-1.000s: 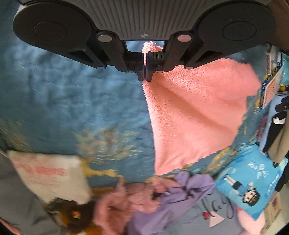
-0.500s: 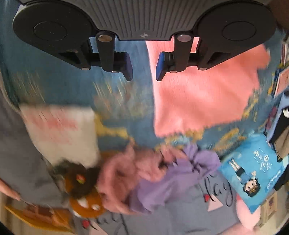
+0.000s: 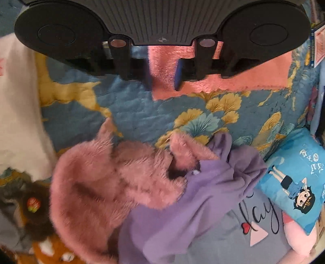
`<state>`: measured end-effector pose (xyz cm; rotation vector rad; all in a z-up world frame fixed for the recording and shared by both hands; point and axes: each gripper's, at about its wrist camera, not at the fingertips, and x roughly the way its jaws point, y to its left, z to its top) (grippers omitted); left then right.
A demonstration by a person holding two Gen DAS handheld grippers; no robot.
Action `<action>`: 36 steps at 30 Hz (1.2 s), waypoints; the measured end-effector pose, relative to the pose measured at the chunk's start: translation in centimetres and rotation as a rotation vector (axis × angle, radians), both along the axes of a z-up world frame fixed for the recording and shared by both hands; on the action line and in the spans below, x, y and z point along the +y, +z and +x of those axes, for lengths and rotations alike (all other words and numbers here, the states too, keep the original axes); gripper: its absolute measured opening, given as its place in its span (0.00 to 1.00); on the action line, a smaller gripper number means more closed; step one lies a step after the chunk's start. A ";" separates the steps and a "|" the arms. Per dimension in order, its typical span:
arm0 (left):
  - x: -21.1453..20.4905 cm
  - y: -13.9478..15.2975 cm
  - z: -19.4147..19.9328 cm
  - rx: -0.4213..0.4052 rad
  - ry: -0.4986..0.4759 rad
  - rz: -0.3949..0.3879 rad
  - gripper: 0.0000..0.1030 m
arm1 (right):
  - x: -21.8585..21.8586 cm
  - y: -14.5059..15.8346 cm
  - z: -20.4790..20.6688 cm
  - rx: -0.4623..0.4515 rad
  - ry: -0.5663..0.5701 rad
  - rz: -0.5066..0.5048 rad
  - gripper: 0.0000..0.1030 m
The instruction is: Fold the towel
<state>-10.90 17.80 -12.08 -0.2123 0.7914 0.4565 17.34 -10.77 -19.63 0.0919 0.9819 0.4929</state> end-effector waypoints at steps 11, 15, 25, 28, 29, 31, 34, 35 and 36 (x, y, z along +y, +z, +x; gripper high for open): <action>-0.5 -0.1 0.6 0.005 -0.025 0.012 0.61 | -1.4 1.8 2.4 -0.129 -0.125 -0.155 0.02; -0.5 -0.1 0.7 0.006 -0.027 0.016 0.61 | -1.1 1.1 3.0 -0.112 -0.136 -0.230 0.03; -0.3 0.0 0.5 0.003 -0.017 0.016 0.61 | -1.5 5.3 -4.6 -0.294 -0.100 -0.150 0.20; -0.5 -0.1 0.6 0.012 -0.041 0.005 0.64 | 0.3 5.8 -7.9 -0.320 0.062 -0.145 0.20; -0.7 -0.2 0.6 0.014 -0.051 -0.003 0.64 | 1.3 5.8 -8.8 -0.337 0.120 -0.157 0.20; -0.9 -0.3 0.6 0.014 -0.061 -0.009 0.64 | 3.2 6.0 -10.8 -0.369 0.235 -0.180 0.19; -1.1 -0.3 0.5 0.016 -0.064 -0.008 0.64 | 7.2 5.8 -11.9 -0.422 0.382 -0.232 0.19; -1.0 -0.3 0.4 0.016 -0.061 -0.008 0.64 | 8.6 5.7 -12.0 -0.433 0.425 -0.246 0.19; -1.0 -0.3 0.4 0.014 -0.057 -0.011 0.64 | 10.0 5.6 -11.9 -0.433 0.460 -0.255 0.19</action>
